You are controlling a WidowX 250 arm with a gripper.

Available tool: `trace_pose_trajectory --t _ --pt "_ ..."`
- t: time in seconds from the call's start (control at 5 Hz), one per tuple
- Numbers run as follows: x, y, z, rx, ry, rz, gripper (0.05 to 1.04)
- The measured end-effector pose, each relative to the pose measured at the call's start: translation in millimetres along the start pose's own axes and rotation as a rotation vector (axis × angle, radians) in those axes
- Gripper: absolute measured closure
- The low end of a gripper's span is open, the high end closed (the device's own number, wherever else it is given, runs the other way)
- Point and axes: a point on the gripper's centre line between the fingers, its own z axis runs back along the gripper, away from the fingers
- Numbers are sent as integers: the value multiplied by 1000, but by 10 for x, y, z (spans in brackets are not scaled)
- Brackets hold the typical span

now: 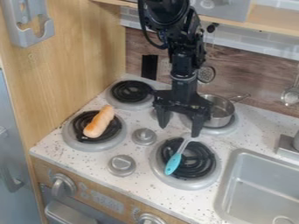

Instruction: Move the orange object to the middle of the stove

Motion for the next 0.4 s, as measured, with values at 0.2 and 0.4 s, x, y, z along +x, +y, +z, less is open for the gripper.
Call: trace_pose_trajectory --t 0.2,0.4 --pt "-72 13 -138 0 41 7 85" --pt "-85 266 -164 4 57 69 85"
